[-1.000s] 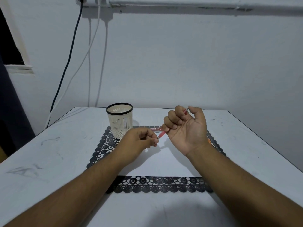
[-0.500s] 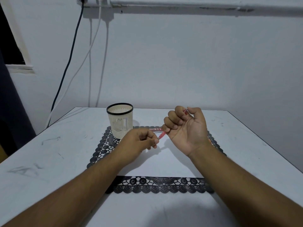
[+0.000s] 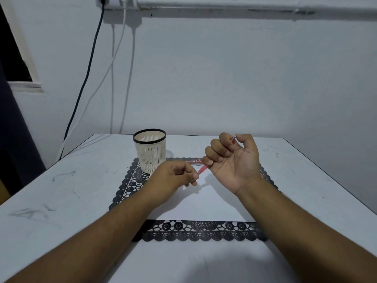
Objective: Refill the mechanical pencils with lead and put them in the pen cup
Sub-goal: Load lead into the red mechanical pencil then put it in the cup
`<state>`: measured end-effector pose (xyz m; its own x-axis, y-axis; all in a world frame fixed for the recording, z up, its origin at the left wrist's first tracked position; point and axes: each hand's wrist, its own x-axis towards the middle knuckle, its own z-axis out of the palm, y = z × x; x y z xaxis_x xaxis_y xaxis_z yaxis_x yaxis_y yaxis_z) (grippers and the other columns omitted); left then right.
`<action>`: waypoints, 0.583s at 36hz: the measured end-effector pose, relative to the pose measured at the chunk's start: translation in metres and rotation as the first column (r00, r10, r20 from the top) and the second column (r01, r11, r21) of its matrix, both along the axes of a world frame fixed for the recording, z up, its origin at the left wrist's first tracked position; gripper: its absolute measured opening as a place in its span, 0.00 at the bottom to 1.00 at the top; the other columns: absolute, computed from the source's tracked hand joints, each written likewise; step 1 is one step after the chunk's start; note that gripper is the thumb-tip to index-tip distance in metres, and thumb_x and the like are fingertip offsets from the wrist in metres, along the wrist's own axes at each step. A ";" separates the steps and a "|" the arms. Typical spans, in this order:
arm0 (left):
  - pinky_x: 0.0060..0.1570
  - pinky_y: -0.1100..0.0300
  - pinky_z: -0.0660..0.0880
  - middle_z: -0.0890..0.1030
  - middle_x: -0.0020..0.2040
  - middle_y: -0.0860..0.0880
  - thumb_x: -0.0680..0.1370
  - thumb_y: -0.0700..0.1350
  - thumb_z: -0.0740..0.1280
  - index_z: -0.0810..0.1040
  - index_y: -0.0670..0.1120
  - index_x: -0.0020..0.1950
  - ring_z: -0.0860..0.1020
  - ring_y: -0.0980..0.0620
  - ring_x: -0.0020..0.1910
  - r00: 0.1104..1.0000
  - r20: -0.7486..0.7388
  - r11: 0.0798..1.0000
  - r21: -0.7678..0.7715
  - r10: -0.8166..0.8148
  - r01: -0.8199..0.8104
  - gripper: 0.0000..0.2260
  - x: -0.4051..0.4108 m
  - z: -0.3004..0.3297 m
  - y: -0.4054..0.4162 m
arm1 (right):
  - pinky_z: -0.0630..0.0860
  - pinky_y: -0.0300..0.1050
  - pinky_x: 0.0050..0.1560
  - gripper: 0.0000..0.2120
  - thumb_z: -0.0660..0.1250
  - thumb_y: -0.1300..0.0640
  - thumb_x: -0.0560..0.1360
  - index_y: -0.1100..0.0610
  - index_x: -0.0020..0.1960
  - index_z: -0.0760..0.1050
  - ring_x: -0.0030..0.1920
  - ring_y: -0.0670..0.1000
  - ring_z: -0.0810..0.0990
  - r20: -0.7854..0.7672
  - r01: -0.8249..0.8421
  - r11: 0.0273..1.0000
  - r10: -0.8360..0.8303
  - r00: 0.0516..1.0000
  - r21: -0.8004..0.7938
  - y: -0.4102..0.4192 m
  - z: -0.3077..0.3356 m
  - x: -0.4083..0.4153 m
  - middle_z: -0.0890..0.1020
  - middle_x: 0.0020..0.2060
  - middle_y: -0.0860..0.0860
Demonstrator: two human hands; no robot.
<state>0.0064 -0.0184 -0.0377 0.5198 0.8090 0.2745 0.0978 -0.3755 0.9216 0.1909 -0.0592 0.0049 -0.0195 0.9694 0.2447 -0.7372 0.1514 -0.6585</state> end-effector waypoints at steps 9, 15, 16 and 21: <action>0.38 0.65 0.71 0.85 0.38 0.47 0.78 0.38 0.72 0.84 0.42 0.43 0.76 0.54 0.35 1.000 0.028 0.998 -0.056 0.006 -0.005 0.04 0.001 0.002 -0.002 | 0.53 0.48 0.38 0.13 0.55 0.50 0.73 0.52 0.35 0.54 0.33 0.52 0.52 -0.012 -0.023 1.000 0.023 1.000 0.007 -0.001 0.000 0.002 0.55 0.31 0.50; 0.38 0.65 0.71 0.85 0.37 0.47 0.78 0.38 0.73 0.83 0.43 0.42 0.76 0.54 0.35 0.999 0.032 0.997 -0.073 0.030 -0.028 0.04 0.002 0.001 -0.001 | 0.63 0.48 0.38 0.16 0.55 0.47 0.79 0.55 0.36 0.67 0.32 0.52 0.62 -0.063 -0.012 0.999 0.009 0.998 -0.041 0.004 -0.002 0.001 0.64 0.31 0.50; 0.37 0.66 0.71 0.85 0.37 0.47 0.78 0.38 0.73 0.83 0.42 0.43 0.76 0.54 0.35 0.998 0.041 0.996 -0.077 0.044 -0.041 0.04 0.001 0.001 -0.001 | 0.66 0.49 0.40 0.16 0.56 0.47 0.78 0.55 0.36 0.68 0.33 0.53 0.66 -0.071 0.000 0.999 -0.004 0.997 -0.055 0.005 -0.002 0.000 0.67 0.32 0.51; 0.36 0.69 0.71 0.85 0.36 0.47 0.77 0.37 0.73 0.84 0.42 0.43 0.77 0.57 0.33 0.994 0.054 0.992 -0.077 0.100 -0.096 0.03 -0.001 0.002 0.001 | 0.73 0.52 0.49 0.16 0.59 0.46 0.77 0.54 0.35 0.66 0.35 0.54 0.70 -0.119 0.010 0.994 -0.023 0.993 -0.106 0.006 -0.003 -0.002 0.69 0.32 0.51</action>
